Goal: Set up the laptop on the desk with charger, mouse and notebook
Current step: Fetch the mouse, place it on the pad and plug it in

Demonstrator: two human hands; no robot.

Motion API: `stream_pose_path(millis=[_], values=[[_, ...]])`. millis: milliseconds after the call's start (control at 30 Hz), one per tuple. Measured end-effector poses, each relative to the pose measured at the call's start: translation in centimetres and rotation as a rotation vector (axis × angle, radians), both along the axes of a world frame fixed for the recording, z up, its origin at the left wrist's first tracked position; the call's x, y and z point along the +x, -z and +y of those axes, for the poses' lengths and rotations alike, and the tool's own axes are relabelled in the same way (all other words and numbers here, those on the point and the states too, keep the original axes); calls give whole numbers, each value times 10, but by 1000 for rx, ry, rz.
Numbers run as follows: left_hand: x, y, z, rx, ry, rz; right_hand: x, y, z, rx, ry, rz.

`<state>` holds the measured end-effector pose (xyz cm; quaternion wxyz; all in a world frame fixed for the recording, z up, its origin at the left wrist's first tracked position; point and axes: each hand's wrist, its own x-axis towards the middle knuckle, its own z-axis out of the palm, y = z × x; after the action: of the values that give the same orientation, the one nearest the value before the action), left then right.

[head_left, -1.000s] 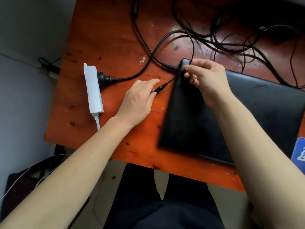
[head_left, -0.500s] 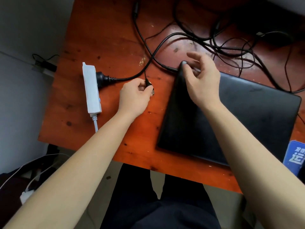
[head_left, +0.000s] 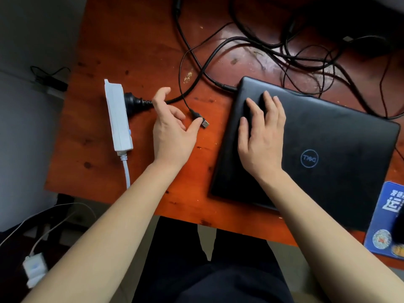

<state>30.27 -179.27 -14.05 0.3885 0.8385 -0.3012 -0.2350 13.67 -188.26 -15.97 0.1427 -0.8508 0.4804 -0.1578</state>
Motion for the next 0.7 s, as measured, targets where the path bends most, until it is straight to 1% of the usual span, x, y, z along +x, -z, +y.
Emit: stream_pose_path(millis=[67,133,167,200,300,433,600,700], values=[[5,5,3,-7,99,-180,1,0,1,-8,7,0],[13,14,5,-31,293,-421,2,0,1,-9,12,6],[18,18,6,-68,390,-507,2,0,1,-13,13,9],[23,23,7,-100,464,-548,2,0,1,-22,14,11],[33,31,9,-141,565,-539,2,-1,1,-23,16,13],[30,28,4,-151,591,-472,3,-1,3,-17,22,22],[16,33,0,-109,503,-334,2,1,2,-20,22,12],[7,35,-2,-117,519,-379,3,1,3,-28,39,4]])
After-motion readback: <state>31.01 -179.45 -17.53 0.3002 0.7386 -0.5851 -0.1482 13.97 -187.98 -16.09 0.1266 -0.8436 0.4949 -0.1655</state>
